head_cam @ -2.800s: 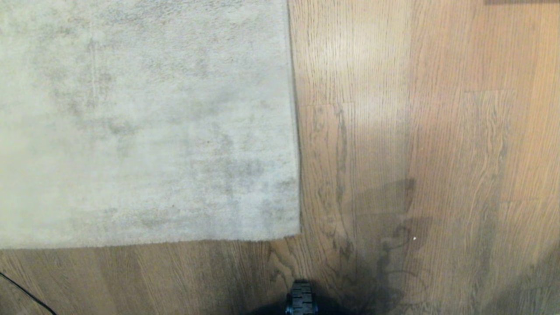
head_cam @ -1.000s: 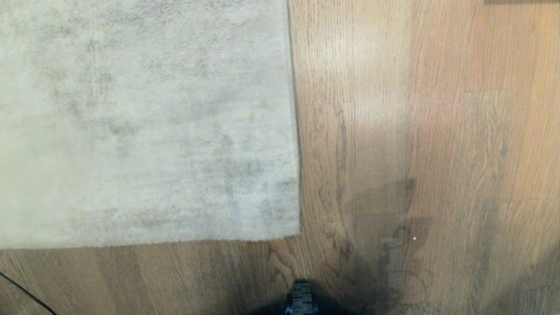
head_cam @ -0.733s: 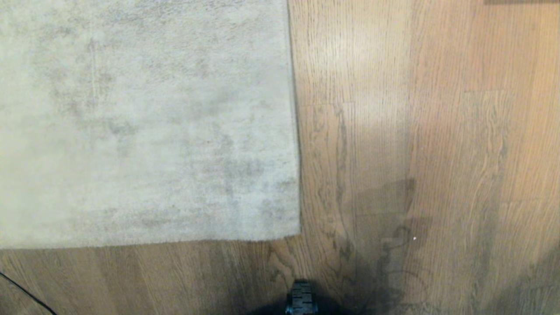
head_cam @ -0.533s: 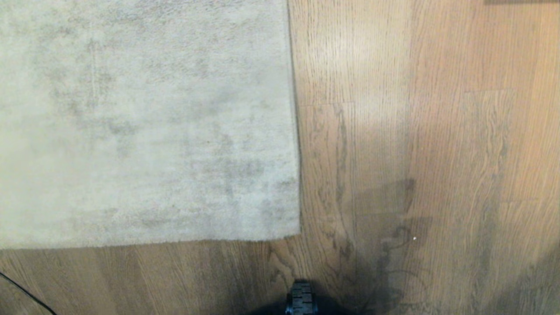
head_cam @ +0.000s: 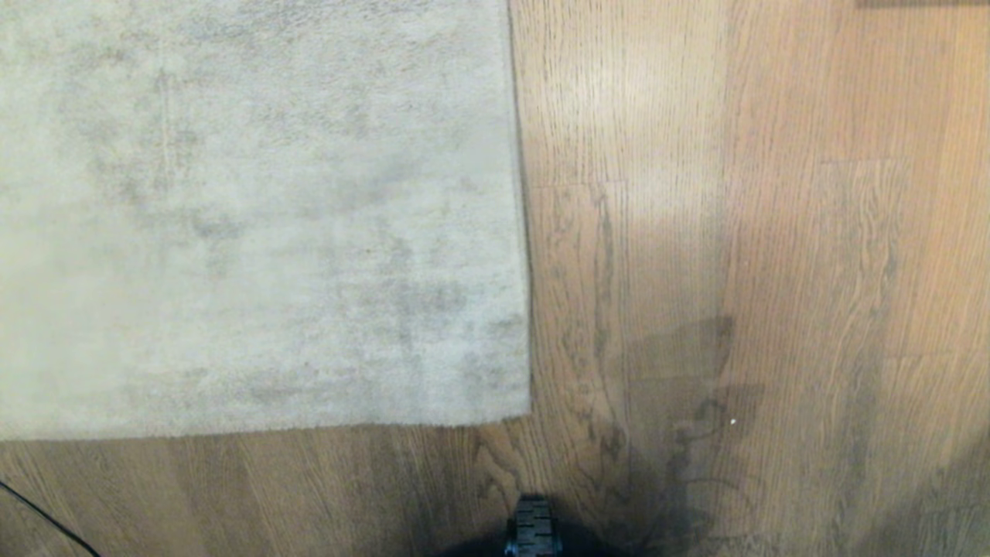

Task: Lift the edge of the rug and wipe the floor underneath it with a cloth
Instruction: Put down the rag

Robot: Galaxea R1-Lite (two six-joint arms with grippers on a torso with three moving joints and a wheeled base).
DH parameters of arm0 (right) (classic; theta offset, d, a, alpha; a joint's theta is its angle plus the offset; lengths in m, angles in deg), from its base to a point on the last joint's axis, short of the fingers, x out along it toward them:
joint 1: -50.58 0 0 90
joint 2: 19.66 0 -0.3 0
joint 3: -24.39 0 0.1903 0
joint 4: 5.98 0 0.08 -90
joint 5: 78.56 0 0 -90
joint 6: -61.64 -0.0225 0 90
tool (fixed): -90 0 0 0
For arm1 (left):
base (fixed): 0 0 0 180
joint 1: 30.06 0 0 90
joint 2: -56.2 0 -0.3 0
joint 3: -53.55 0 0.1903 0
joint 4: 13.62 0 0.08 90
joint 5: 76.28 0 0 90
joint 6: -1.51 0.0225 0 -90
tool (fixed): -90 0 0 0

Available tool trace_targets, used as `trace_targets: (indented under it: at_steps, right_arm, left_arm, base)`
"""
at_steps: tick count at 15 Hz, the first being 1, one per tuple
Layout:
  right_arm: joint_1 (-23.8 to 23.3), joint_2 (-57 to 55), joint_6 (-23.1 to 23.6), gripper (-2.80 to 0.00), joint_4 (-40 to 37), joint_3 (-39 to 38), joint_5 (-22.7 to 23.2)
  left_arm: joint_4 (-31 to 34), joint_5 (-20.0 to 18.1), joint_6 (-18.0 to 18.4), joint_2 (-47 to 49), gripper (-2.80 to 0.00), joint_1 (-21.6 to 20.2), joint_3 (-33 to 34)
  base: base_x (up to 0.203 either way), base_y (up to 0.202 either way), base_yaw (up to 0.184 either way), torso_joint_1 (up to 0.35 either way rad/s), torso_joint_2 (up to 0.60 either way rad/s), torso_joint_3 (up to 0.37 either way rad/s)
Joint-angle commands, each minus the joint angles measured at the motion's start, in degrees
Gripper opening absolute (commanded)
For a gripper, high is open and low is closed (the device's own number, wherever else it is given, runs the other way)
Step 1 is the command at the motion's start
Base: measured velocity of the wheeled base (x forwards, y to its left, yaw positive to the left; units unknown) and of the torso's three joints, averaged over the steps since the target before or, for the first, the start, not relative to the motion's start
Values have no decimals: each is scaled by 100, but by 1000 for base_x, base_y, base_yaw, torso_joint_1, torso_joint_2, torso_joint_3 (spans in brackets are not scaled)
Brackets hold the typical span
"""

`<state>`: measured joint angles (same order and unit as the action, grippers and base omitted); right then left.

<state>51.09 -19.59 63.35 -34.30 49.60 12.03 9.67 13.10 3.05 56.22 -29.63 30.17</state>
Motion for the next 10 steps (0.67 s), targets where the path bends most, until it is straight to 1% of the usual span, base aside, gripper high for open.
trace_targets:
  at_steps: [1, 7, 10]
  right_arm:
    - [2, -7, 5, -280, -6, 0, 2]
    - [2, -7, 5, -280, -6, 0, 2]
    - [2, -7, 5, -280, -6, 0, 2]
  left_arm:
    - [-1, 1, 5, -2, -280, 0, 1]
    - [-1, 1, 5, -2, -280, 0, 1]
    - [-1, 1, 13, -2, -280, 0, -8]
  base:
    - [0, 0, 0, 0, 0, 0]
    - [0, 0, 0, 0, 0, 7]
    - [0, 0, 0, 0, 2, 143]
